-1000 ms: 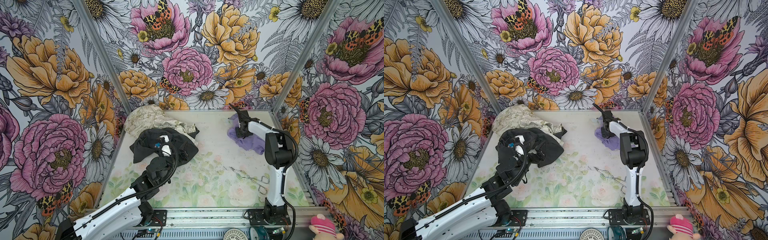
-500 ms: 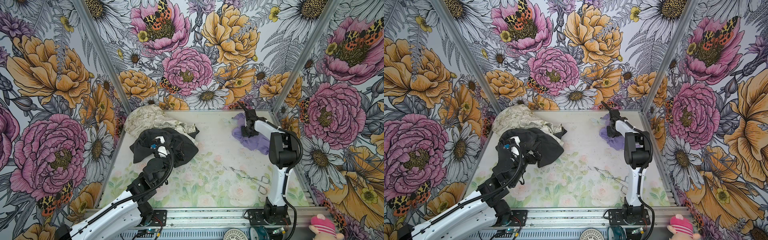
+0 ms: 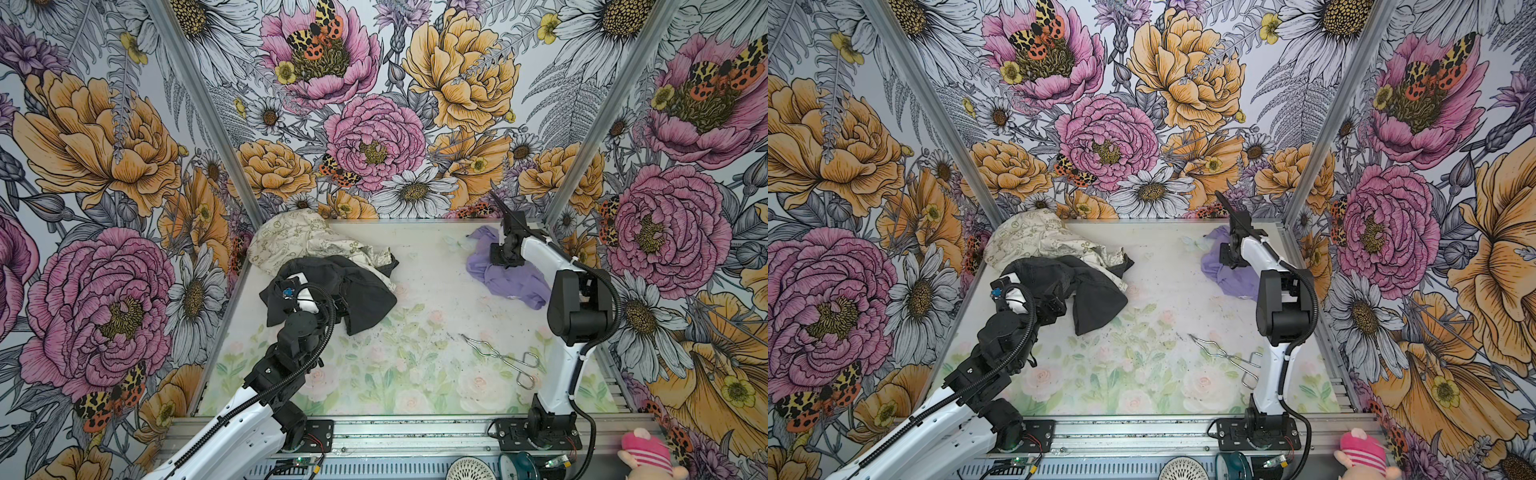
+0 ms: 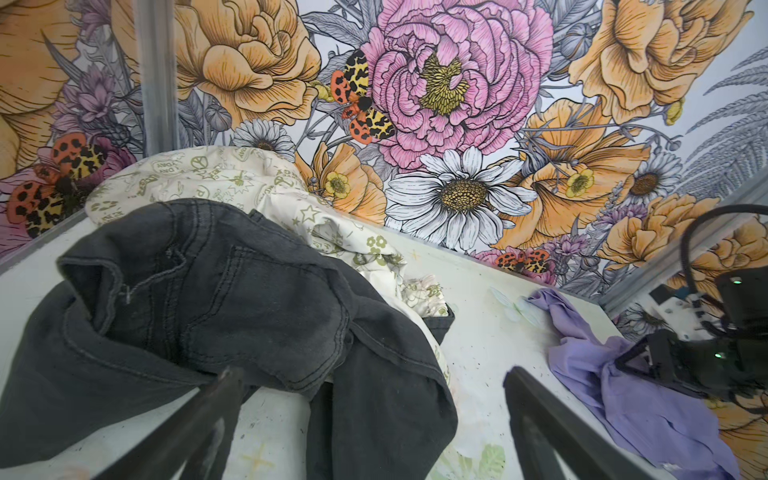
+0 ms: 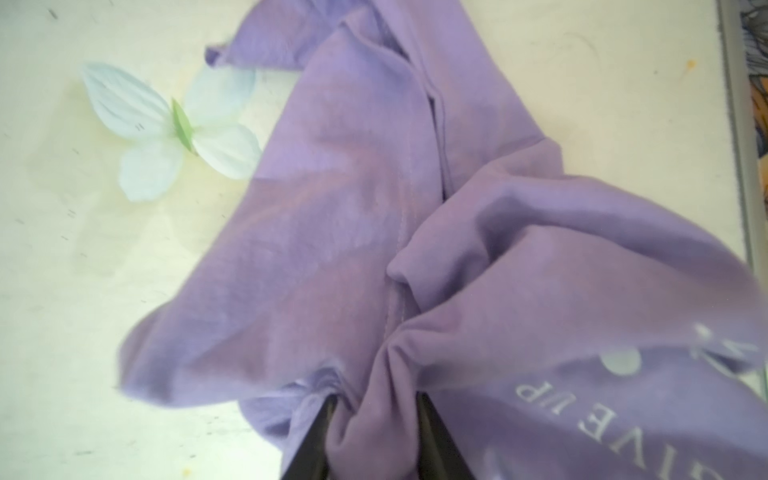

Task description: Pick out a specific cloth from the pile

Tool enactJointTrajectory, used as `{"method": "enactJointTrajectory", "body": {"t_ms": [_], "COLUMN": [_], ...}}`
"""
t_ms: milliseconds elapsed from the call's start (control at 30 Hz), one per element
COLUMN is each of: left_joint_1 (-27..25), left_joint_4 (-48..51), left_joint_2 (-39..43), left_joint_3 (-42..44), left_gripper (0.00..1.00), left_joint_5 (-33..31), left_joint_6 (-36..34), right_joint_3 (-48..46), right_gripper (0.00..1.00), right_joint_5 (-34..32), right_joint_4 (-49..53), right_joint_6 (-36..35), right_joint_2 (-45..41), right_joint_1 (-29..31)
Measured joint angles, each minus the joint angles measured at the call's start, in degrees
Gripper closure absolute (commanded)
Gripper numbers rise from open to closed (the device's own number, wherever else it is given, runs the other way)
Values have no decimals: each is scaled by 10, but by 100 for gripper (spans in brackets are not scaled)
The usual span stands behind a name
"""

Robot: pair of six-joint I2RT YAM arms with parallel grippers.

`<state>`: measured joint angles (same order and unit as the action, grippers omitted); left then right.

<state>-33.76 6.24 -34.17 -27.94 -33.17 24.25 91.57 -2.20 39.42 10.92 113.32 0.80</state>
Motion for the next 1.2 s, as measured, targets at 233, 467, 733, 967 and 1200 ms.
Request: {"method": "enactJointTrajectory", "body": {"t_ms": [233,467,733,967,1200], "left_joint_1": [71,130,161,214,247], "left_joint_4": [4,-38,-182,-355,-535], "left_joint_2": [14,-3,-46,-128,-307], "left_joint_3": [27,61,126,181,186], "left_gripper": [1,1,1,1,1], "left_joint_5": [2,-5,-51,-55,-28], "left_joint_6": [0,-12,-77,-137,-186], "right_joint_3": [-15,-76,-278,-518,-732], "right_gripper": [29,17,8,6,4], "right_joint_5": [22,40,39,-7,-56], "right_joint_4": [-4,-28,-138,-277,-448], "right_joint_6": [14,23,43,46,24], "right_joint_2": [-135,-265,-476,-654,-687], "right_joint_1": [4,17,20,19,17]}}
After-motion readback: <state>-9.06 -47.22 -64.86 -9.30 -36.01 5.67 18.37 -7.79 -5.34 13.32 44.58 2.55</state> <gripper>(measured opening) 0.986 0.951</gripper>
